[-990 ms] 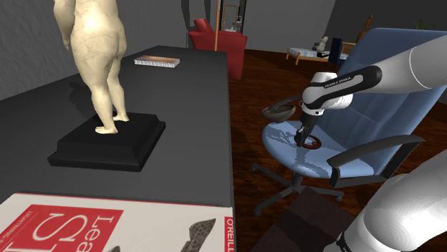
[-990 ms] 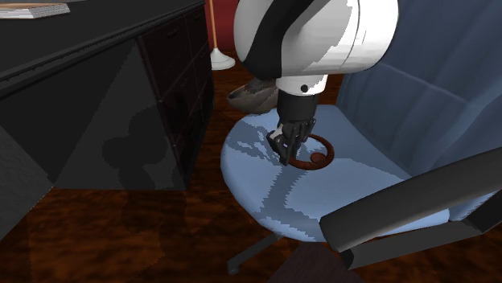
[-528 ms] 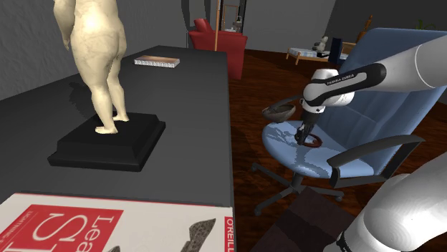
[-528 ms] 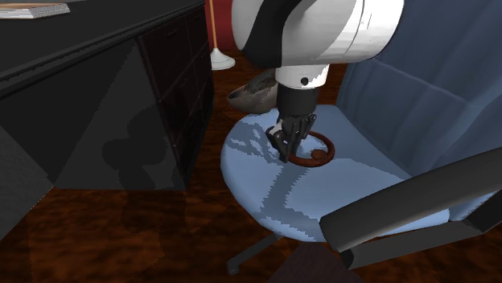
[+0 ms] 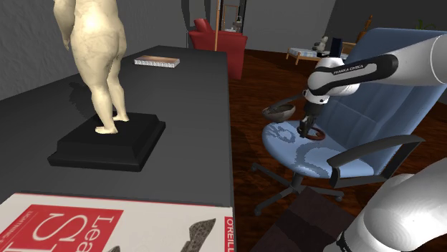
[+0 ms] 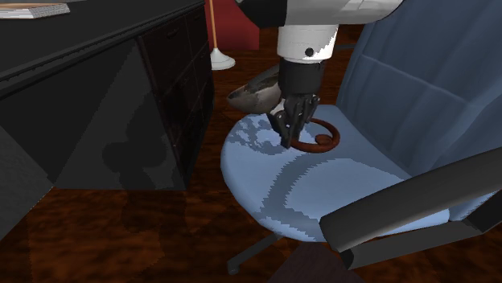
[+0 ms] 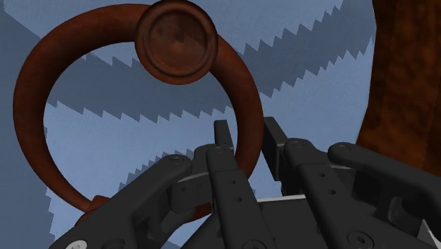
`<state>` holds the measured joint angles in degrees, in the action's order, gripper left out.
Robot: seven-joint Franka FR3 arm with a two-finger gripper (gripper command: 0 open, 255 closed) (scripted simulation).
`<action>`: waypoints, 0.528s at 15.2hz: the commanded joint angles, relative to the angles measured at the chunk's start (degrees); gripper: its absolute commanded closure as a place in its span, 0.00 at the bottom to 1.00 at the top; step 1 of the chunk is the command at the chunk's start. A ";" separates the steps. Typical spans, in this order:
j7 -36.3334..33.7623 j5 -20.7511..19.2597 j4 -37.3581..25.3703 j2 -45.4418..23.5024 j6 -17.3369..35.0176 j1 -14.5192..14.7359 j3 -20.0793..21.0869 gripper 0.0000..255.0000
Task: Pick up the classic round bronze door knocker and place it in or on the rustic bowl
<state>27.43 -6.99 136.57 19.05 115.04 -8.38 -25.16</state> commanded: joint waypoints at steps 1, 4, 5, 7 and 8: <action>-0.12 -0.06 -1.00 0.52 -1.52 -0.01 0.21 1.00; -0.32 -0.12 -2.68 1.31 -3.97 -0.02 0.57 1.00; -0.38 -0.13 -3.27 1.54 -4.78 -0.01 0.68 1.00; -0.48 -0.13 -4.47 1.96 -6.38 0.00 0.90 1.00; -0.53 -0.13 -5.09 2.15 -7.18 0.02 1.01 1.00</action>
<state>26.94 -7.13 132.06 21.04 108.61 -8.38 -24.24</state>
